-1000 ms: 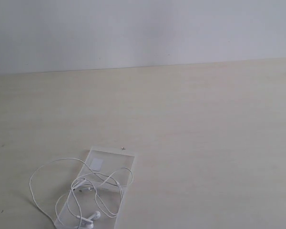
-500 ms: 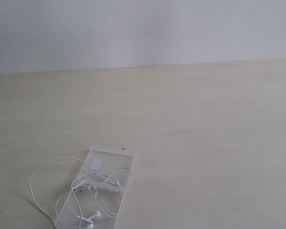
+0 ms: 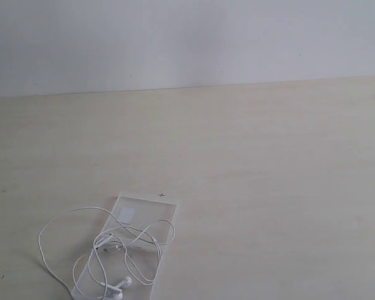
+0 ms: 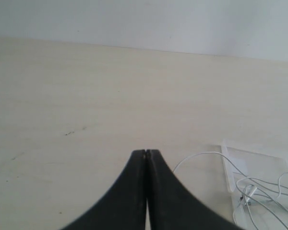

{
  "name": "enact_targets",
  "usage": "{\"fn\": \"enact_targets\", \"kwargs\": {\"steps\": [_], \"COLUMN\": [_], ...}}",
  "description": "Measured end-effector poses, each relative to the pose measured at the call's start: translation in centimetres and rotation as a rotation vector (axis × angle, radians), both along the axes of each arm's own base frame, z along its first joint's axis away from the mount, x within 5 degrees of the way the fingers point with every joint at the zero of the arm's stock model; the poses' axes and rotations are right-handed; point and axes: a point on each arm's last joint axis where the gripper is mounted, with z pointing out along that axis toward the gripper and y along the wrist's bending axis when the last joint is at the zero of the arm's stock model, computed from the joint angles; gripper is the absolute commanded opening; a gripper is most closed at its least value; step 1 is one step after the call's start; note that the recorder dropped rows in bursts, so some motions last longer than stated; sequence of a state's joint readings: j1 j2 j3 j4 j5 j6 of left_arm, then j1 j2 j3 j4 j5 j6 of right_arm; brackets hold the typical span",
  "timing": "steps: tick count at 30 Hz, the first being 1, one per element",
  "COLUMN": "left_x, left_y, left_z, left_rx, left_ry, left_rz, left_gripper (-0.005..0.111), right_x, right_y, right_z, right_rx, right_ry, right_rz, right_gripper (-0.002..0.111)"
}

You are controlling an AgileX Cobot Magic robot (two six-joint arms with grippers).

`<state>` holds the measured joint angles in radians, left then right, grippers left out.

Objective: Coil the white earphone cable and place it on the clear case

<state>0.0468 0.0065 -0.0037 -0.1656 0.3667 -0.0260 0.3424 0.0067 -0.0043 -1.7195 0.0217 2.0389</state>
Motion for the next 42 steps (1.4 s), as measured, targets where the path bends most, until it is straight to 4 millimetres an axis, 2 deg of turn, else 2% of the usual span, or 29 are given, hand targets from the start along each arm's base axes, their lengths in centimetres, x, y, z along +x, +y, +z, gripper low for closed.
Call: {"fn": "enact_targets", "kwargs": {"steps": [12, 24, 39, 42], "left_x": [0.0, 0.0, 0.0, 0.0], "left_y": [0.0, 0.0, 0.0, 0.0], "left_z": [0.0, 0.0, 0.0, 0.0], "left_rx": [0.000, 0.000, 0.000, 0.000], "left_ry": [0.000, 0.000, 0.000, 0.000], "left_rz": [0.000, 0.000, 0.000, 0.000], "left_gripper": [0.000, 0.000, 0.000, 0.000], "right_x": [0.1, 0.1, -0.2, -0.1], "right_y": [-0.4, -0.1, 0.1, -0.2], "right_z": [0.0, -1.1, -2.5, -2.6], "right_rx": [-0.012, -0.275, -0.331, -0.325], "right_ry": [0.016, 0.041, 0.185, 0.196], "right_rz": [-0.044, -0.018, 0.026, -0.027], "right_gripper": [0.000, 0.000, 0.000, 0.000]}}
